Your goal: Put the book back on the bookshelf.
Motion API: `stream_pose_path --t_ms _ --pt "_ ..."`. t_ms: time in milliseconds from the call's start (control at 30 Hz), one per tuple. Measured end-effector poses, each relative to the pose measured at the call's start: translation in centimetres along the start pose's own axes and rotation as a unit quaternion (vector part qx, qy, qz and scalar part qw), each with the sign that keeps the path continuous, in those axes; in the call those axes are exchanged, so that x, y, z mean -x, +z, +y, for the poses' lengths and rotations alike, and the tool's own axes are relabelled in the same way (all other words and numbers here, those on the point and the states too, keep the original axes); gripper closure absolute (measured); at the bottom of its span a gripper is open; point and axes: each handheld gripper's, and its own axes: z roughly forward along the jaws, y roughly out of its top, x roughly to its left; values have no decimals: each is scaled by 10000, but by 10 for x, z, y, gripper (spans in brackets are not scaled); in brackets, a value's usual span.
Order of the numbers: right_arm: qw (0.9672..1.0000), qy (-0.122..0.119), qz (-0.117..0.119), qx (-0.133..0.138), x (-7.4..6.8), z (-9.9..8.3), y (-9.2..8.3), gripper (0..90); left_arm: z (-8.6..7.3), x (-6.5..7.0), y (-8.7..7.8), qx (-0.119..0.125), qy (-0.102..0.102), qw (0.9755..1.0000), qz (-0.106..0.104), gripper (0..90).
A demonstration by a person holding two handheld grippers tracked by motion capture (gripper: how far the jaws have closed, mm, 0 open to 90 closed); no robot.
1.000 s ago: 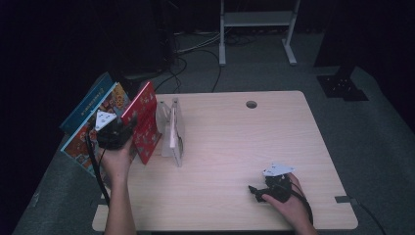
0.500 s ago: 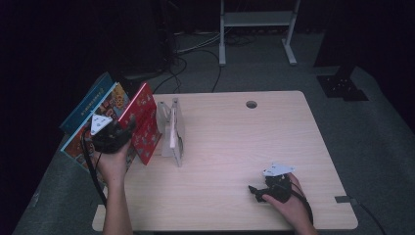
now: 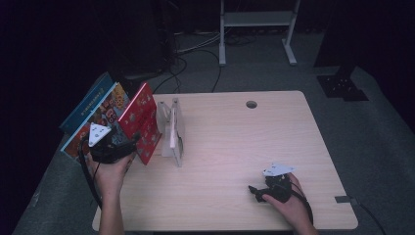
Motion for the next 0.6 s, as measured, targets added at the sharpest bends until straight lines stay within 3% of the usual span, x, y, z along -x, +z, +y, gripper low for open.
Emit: stream_pose_path --t_ms 233,600 --pt "10000 2 0 0 0 0 0 124 -6 7 -16 -26 15 10000 12 27" --pt "10000 2 0 1 0 0 0 124 -13 20 -39 64 57 9999 -89 15"
